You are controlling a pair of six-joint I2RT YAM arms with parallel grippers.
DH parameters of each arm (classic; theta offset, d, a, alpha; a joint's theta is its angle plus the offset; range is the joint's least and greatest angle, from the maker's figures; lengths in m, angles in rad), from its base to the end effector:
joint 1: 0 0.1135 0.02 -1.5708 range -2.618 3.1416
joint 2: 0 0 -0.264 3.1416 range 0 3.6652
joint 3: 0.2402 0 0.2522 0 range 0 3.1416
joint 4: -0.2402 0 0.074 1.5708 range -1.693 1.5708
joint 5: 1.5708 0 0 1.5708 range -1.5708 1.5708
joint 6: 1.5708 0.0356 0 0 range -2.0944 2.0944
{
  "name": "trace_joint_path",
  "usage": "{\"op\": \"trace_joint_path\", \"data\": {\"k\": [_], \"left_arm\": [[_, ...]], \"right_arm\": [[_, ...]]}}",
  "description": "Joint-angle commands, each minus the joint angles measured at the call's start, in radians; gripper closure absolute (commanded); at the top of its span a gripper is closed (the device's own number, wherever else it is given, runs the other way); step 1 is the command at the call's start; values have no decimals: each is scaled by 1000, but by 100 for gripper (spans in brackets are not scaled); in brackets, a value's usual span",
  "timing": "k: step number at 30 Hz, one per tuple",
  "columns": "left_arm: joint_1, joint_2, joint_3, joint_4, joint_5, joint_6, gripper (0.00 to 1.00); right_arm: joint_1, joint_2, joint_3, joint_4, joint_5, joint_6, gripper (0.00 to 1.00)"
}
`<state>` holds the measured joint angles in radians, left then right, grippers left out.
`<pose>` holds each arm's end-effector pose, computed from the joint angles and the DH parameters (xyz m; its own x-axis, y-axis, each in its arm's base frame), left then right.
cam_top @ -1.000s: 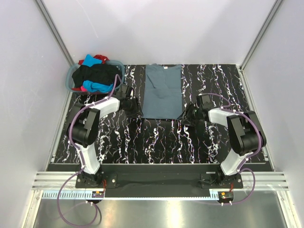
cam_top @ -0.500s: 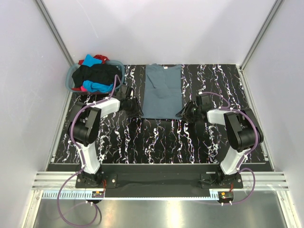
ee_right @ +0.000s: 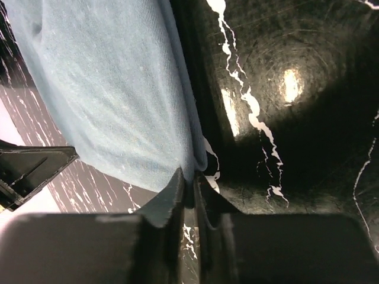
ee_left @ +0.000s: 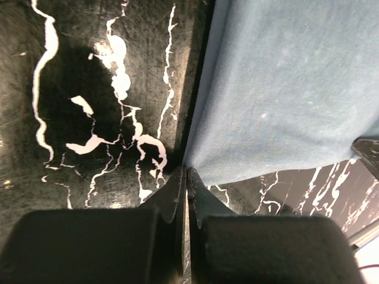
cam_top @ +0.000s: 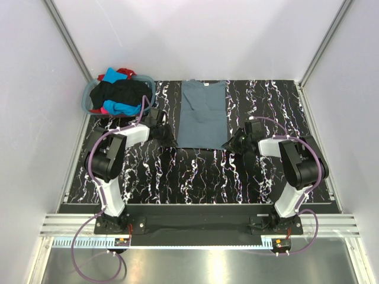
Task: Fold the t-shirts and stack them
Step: Fold the tshirt
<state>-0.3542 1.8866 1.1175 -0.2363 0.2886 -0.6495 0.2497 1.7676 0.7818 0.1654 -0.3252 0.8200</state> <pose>0.3507 -0.1405 0.1459 -0.9183 -0.2786 -0.2813 -0.1003 0.8511 -0.5154 0.3173 0.0927 0.1225 -0.8091 0.5087 -0.2944 0.2144 0.7218 0.6580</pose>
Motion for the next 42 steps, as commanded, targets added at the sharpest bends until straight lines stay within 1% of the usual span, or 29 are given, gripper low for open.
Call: {"op": "trace_joint_path", "data": {"k": [1,3,4,6,7,9,11,12,13,14,16,17,18,22,24,27,29,32,33,35,36,38,40,41,42], "left_arm": [[-6,-59,-50,38,46,-32,100],[-22,-121,-91,51,53,-42,100],[-40,-142,-103,52,50,-44,100],[-58,-207,-142,51,44,-53,100],[-80,-231,-156,54,43,-59,100],[-103,-271,-191,55,29,-70,100],[-134,-343,-222,57,0,-102,100],[-146,-372,-248,57,-9,-108,100],[-172,-400,-263,55,-20,-114,100],[-189,-459,-275,51,-32,-119,100],[-241,-513,-309,34,-75,-136,100],[-256,-568,-327,11,-94,-154,100],[-273,-592,-338,5,-100,-166,100],[-368,-727,-386,-30,-140,-234,100],[-396,-802,-406,-58,-175,-269,100],[-416,-857,-407,-89,-197,-291,100],[-417,-859,-369,-127,-224,-273,100],[-408,-810,-296,-185,-262,-225,100],[-398,-792,-277,-195,-263,-213,100],[-344,-739,-237,-201,-237,-185,100],[-295,-719,-223,-201,-220,-176,100],[-250,-655,-167,-201,-189,-136,100],[-188,-604,-116,-201,-166,-107,100],[-171,-553,-61,-201,-167,-81,100],[-134,-519,-30,-201,-166,-70,100]], "right_arm": [[5,-16,-49,-98,80,-42,91],[6,-69,-59,-121,90,-56,99],[5,-94,-71,-141,91,-73,100],[5,-177,-84,-161,89,-94,100],[5,-206,-88,-208,92,-97,100],[5,-287,-90,-246,92,-105,100],[5,-338,-87,-318,91,-125,100],[5,-390,-85,-351,98,-142,100],[3,-416,-82,-421,109,-148,100],[5,-448,-84,-449,133,-153,100],[5,-545,-101,-512,144,-154,100],[5,-575,-104,-530,144,-151,100],[5,-632,-107,-553,140,-147,100],[5,-775,-110,-696,137,-133,100],[5,-851,-108,-724,126,-119,100],[5,-896,-93,-748,120,-123,100],[5,-890,-67,-745,140,-136,100],[5,-821,-4,-733,173,-179,100],[5,-766,37,-731,181,-195,100],[6,-706,88,-721,193,-214,100],[5,-648,143,-710,195,-234,99],[3,-588,200,-695,204,-254,100],[0,-487,296,-679,213,-289,99],[-3,-409,333,-679,215,-303,99],[-10,-371,405,-679,213,-326,99]]}}
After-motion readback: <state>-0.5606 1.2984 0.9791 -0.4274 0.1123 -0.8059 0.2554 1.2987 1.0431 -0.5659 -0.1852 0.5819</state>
